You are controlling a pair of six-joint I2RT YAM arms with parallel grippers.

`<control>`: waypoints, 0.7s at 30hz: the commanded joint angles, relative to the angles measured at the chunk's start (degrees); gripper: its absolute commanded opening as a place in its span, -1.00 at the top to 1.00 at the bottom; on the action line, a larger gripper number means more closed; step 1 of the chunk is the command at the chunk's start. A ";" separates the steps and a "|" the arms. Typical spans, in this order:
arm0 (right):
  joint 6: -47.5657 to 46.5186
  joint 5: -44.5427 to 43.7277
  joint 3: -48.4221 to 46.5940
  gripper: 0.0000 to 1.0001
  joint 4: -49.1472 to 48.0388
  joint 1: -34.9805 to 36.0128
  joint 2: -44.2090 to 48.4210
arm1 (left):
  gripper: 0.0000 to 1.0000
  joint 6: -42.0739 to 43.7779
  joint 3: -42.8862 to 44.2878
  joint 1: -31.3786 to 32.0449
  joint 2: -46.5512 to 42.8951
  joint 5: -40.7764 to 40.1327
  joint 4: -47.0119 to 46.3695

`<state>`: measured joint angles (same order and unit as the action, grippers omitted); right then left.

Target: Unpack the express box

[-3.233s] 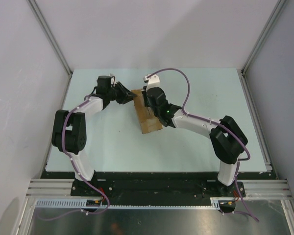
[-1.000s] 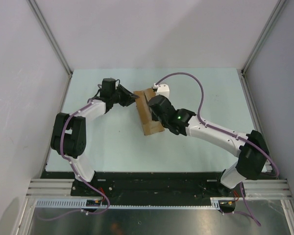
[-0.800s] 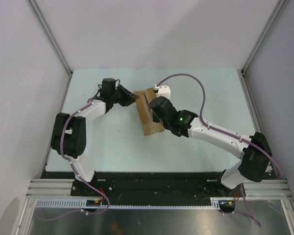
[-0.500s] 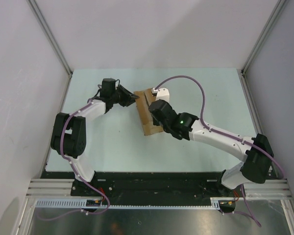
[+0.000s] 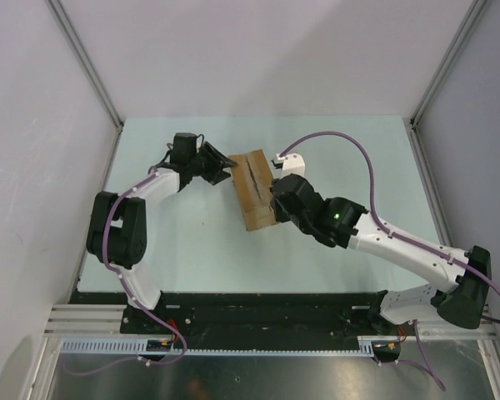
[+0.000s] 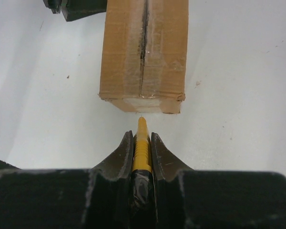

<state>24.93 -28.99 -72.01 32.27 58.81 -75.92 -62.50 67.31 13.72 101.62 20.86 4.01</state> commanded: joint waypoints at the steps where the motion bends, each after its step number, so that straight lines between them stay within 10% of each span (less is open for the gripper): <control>1: 0.82 3.41 2.13 1.00 -0.98 -2.29 1.91 | -0.26 6.40 4.14 0.43 -0.73 3.38 5.30; 17: -2.25 16.25 11.54 1.00 -7.39 -7.74 0.34 | -0.52 36.03 18.37 -0.53 4.00 -3.20 5.04; 21: -3.22 16.95 12.07 1.00 -10.73 -9.32 -3.34 | -0.52 41.49 24.79 -0.53 11.21 7.15 4.69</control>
<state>23.33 -13.96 -60.20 27.38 50.72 -76.36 -30.72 86.30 13.45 106.48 21.61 9.61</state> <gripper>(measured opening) 0.155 0.764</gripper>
